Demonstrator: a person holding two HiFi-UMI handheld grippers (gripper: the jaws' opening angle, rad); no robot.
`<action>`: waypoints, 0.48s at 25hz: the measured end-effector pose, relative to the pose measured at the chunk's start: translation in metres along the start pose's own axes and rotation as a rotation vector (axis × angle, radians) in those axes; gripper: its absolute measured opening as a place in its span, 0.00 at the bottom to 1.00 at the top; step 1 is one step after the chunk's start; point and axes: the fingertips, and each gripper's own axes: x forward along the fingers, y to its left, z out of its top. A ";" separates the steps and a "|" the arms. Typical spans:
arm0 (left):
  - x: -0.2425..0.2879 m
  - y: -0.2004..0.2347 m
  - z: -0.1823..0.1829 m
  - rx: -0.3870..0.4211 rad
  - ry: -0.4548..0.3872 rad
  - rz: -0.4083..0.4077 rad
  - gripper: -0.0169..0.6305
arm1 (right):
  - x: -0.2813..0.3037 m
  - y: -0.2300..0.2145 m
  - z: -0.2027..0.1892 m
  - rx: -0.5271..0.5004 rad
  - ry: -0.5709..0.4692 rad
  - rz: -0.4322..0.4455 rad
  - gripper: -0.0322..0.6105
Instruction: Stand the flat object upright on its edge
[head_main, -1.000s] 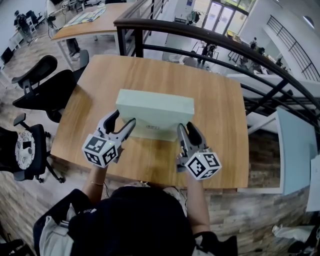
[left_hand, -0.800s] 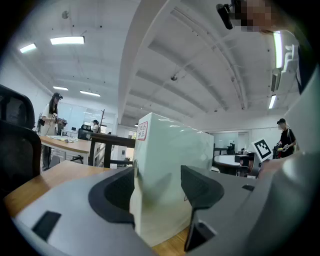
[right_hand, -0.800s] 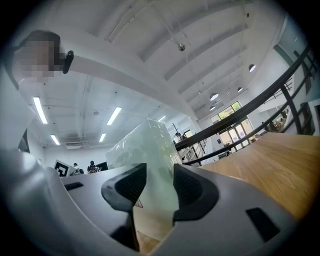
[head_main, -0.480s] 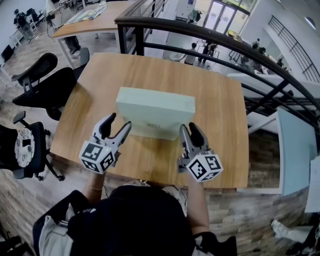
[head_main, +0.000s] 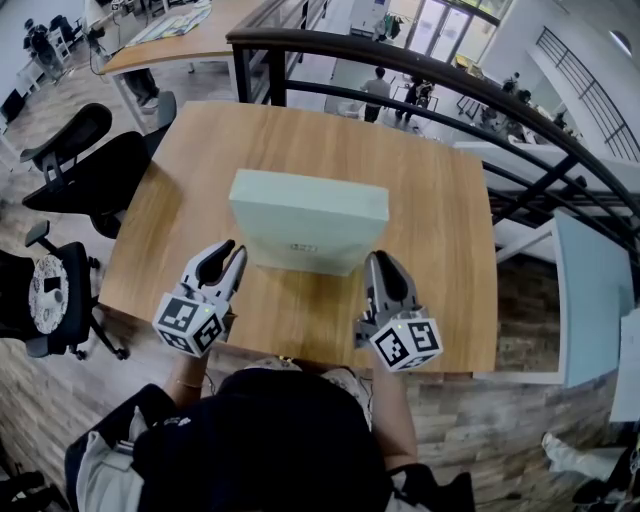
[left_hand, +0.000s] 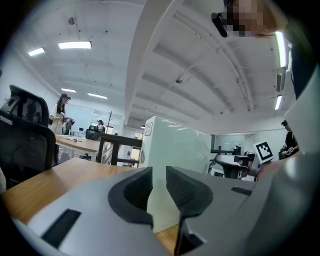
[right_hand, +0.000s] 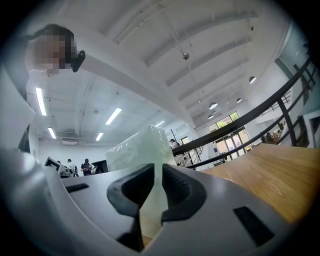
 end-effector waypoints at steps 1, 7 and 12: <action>0.000 0.000 0.000 0.004 0.002 0.001 0.15 | 0.000 0.001 0.000 -0.001 0.001 0.003 0.14; 0.003 -0.008 -0.001 -0.030 0.013 -0.043 0.09 | -0.003 0.007 0.002 -0.021 0.003 0.026 0.12; 0.004 -0.009 -0.002 -0.062 0.007 -0.058 0.07 | -0.004 0.008 -0.002 -0.033 0.031 0.034 0.11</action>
